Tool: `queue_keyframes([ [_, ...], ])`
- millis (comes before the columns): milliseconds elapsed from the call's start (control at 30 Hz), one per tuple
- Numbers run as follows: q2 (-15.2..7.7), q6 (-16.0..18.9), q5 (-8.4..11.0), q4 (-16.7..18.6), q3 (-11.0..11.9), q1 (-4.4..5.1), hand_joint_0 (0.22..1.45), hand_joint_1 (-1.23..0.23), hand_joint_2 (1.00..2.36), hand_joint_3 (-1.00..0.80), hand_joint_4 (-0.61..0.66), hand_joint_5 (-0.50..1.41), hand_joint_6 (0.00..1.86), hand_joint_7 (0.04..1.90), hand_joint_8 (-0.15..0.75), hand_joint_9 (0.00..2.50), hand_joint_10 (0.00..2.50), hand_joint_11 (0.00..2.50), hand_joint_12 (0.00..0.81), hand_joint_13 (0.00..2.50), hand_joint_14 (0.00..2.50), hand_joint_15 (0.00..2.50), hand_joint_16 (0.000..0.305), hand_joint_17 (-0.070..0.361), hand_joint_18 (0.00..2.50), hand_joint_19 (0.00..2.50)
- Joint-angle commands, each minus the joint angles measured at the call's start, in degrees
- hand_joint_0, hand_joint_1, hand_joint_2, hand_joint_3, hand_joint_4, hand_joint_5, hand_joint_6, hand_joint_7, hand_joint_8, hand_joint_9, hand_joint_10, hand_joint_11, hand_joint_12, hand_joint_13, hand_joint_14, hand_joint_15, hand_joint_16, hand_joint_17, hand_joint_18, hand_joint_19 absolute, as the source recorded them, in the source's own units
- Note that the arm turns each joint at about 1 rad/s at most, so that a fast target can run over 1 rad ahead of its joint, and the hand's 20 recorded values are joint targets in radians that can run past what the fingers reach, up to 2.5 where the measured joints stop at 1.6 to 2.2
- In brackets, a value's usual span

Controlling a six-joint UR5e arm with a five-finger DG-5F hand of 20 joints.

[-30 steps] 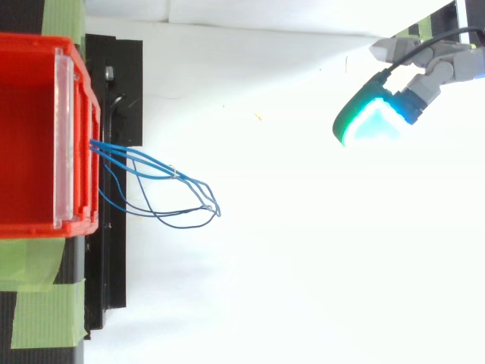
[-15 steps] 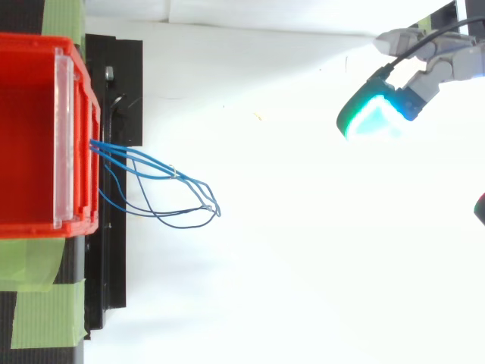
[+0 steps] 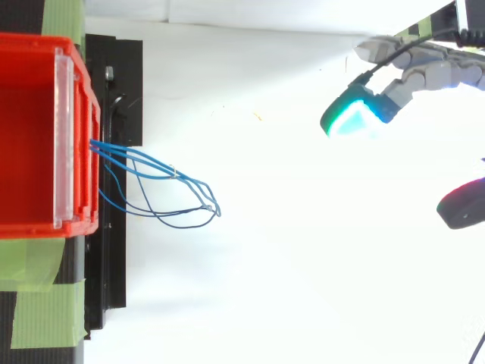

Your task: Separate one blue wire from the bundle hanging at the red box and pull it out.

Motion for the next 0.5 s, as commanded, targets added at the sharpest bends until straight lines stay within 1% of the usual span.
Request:
queue_keyframes([
  [0,-1.88,-1.48,2.99,6.53,-0.8,0.05,0.48,-0.53,1.0,-0.5,0.15,-0.26,0.5,0.72,0.211,0.0,0.0,0.0,0.312,0.0,0.0,0.09,0.058,0.131,0.0,0.02],
  [100,-3.73,-1.4,3.34,8.2,-0.8,0.05,0.48,-0.53,1.0,-0.5,0.16,-0.26,0.5,0.72,0.213,0.0,0.0,0.0,0.313,0.0,0.0,0.09,0.058,0.131,0.0,0.03],
  [133,-4.96,-1.22,3.43,9.61,-0.8,0.05,0.48,-0.53,1.0,-0.5,0.17,-0.26,0.5,0.73,0.213,0.0,0.0,0.0,0.313,0.0,0.0,0.09,0.059,0.132,0.0,0.03],
  [167,-5.48,-1.13,3.52,10.4,-0.8,0.05,0.48,-0.53,1.0,-0.5,0.17,-0.26,0.5,0.73,0.214,0.0,0.0,0.0,0.314,0.0,0.0,0.09,0.059,0.132,0.0,0.03],
  [200,-6.63,-1.04,3.52,11.98,-0.8,0.05,0.48,-0.53,1.0,-0.5,0.17,-0.26,0.5,0.73,0.214,0.0,0.0,0.0,0.313,0.0,0.0,0.09,0.058,0.132,0.0,0.03],
  [233,-7.24,-0.96,3.52,12.69,-0.8,0.05,0.48,-0.52,1.0,-0.5,0.17,-0.26,0.5,0.73,0.217,0.0,0.0,0.0,0.316,0.0,0.0,0.09,0.059,0.132,0.0,0.03],
  [267,-9.0,-0.6,3.52,15.06,-0.8,0.05,0.48,-0.52,1.0,-0.5,0.17,-0.26,0.5,0.73,0.217,0.0,0.0,0.0,0.314,0.0,0.0,0.09,0.058,0.131,0.0,0.03],
  [333,-10.05,-0.69,3.61,16.38,-0.8,0.05,0.48,-0.52,1.0,-0.5,0.17,-0.26,0.5,0.73,0.218,0.0,0.0,0.0,0.314,0.0,0.0,0.09,0.058,0.131,0.0,0.03],
  [367,-11.2,-0.78,3.87,18.31,-0.8,0.05,0.48,-0.52,1.0,-0.5,0.17,-0.25,0.5,0.73,0.217,0.0,0.0,0.0,0.314,0.0,0.0,0.09,0.058,0.131,0.0,0.03],
  [400,-11.2,-0.78,3.87,18.31,-0.8,0.05,0.48,-0.52,1.0,-0.5,0.17,-0.25,0.5,0.73,0.219,0.0,0.0,0.0,0.314,0.0,0.0,0.09,0.058,0.131,0.0,0.04],
  [433,-12.08,-0.78,4.22,20.07,-0.8,0.05,0.48,-0.52,1.0,-0.5,0.17,-0.25,0.5,0.73,0.218,0.0,0.0,0.0,0.314,0.0,0.0,0.09,0.058,0.131,0.0,0.03],
  [467,-12.6,-0.87,4.49,20.95,-0.8,0.05,0.48,-0.52,1.0,-0.5,0.17,-0.25,0.5,0.73,0.22,0.0,0.0,0.0,0.315,0.0,0.0,0.09,0.058,0.131,0.0,0.04],
])
